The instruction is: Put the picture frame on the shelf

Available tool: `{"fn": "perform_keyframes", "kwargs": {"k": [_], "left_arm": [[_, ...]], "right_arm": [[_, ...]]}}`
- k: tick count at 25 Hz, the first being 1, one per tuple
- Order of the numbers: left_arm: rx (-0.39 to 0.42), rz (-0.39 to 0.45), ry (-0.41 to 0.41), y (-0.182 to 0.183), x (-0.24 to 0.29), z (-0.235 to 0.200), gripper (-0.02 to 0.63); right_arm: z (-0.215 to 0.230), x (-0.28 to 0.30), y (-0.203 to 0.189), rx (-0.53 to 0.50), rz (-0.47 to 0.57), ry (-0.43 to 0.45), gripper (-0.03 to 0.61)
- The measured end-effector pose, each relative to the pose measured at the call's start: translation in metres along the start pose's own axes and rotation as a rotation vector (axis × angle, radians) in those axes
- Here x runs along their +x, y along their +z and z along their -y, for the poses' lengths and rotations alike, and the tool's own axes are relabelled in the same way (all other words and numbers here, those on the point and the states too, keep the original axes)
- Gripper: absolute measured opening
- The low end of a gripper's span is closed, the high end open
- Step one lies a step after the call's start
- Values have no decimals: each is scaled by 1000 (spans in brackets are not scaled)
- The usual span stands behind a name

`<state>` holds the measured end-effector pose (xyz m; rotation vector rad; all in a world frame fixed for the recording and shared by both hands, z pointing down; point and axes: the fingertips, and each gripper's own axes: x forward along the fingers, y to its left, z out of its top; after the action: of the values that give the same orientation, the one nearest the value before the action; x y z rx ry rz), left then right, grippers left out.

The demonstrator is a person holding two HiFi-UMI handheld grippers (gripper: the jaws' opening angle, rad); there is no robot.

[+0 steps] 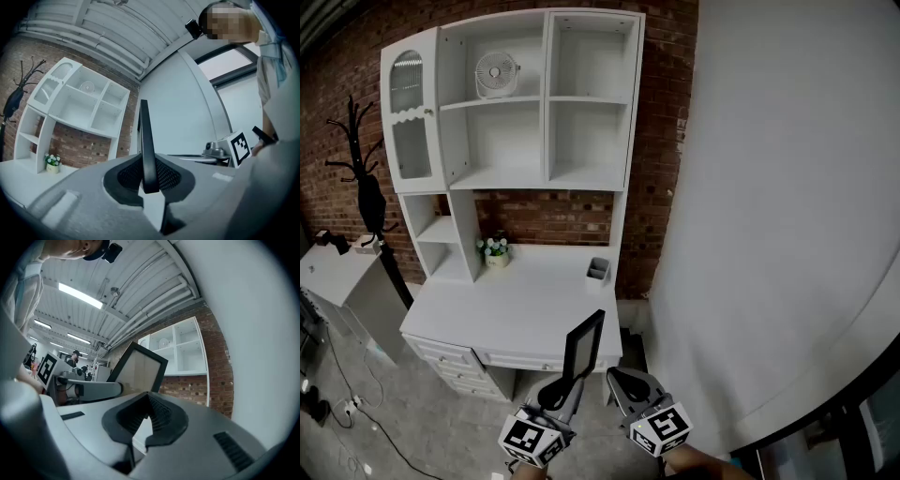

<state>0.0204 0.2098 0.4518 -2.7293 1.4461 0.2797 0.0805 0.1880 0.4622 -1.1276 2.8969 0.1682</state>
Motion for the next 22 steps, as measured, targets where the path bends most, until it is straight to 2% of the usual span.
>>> {"fn": "perform_keyframes", "kwargs": {"k": [22], "left_arm": [[-25, -7, -24, -2, 18, 15, 51]], "right_arm": [[21, -6, -5, 40, -5, 8, 16]]}}
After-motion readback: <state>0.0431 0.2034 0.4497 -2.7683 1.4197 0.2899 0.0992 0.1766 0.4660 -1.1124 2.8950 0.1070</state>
